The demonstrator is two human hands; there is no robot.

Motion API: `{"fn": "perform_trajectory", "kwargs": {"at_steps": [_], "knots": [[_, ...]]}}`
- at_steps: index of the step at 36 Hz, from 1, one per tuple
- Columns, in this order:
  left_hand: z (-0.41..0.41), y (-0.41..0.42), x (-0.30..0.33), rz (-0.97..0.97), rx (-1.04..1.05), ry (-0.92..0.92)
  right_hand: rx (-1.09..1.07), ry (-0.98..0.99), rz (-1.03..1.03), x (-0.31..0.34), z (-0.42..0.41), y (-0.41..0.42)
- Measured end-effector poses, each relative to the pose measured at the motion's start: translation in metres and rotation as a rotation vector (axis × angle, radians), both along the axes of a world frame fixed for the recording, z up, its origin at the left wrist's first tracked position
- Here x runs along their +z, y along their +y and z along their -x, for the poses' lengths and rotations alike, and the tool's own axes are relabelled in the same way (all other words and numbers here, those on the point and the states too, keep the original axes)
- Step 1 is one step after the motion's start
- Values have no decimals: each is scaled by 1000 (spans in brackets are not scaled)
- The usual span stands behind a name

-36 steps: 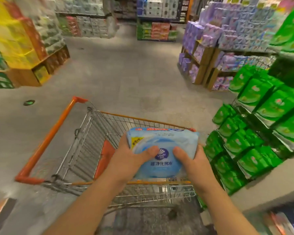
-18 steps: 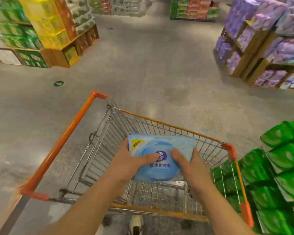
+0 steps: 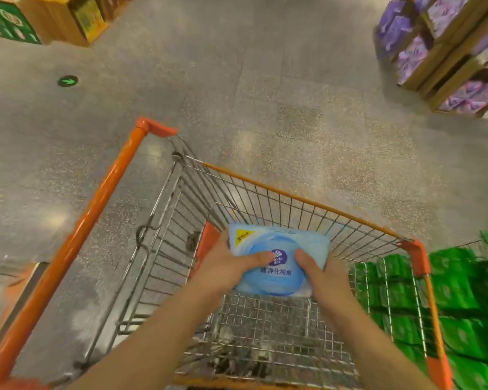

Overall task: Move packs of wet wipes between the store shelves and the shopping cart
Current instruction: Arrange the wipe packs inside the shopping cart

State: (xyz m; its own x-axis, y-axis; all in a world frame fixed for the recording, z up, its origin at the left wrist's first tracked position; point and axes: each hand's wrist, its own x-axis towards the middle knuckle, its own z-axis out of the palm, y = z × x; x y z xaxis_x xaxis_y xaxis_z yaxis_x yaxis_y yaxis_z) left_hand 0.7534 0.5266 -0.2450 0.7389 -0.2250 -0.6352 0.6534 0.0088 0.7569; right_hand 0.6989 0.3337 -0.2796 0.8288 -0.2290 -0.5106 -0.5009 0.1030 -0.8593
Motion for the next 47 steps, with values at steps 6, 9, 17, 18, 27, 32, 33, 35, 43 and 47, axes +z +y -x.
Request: {"fn": "perform_trajectory", "kwargs": {"at_steps": [6, 9, 17, 18, 27, 32, 33, 35, 43, 47], "knots": [[-24, -10, -55, -20, 36, 93, -9, 70, -57, -48, -25, -5], [-39, -15, -92, -49, -10, 121, -5, 113, -61, -82, -37, -7], [-69, -23, -186, -131, -38, 189, 15, 198, -143, -169, -62, -11], [-73, -24, -198, -150, -32, 188, 10, 199, -145, -179, -65, -12], [-106, -37, -274, -286, 22, 157, -64, 247, -90, -258, -96, -12], [-122, -42, -313, -307, -7, 143, -89, 311, -9, -287, -108, -12], [-125, -43, -319, -331, -16, 140, -92, 316, -4, -290, -110, -12], [-131, -42, -333, -327, -16, 134, -76, 315, 30, -295, -113, -14], [-132, -39, -370, -252, 25, 95, 13, 268, 190, -334, -123, -10], [-132, -39, -373, -324, 0, 115, 21, 295, 212, -335, -129, -10]]}}
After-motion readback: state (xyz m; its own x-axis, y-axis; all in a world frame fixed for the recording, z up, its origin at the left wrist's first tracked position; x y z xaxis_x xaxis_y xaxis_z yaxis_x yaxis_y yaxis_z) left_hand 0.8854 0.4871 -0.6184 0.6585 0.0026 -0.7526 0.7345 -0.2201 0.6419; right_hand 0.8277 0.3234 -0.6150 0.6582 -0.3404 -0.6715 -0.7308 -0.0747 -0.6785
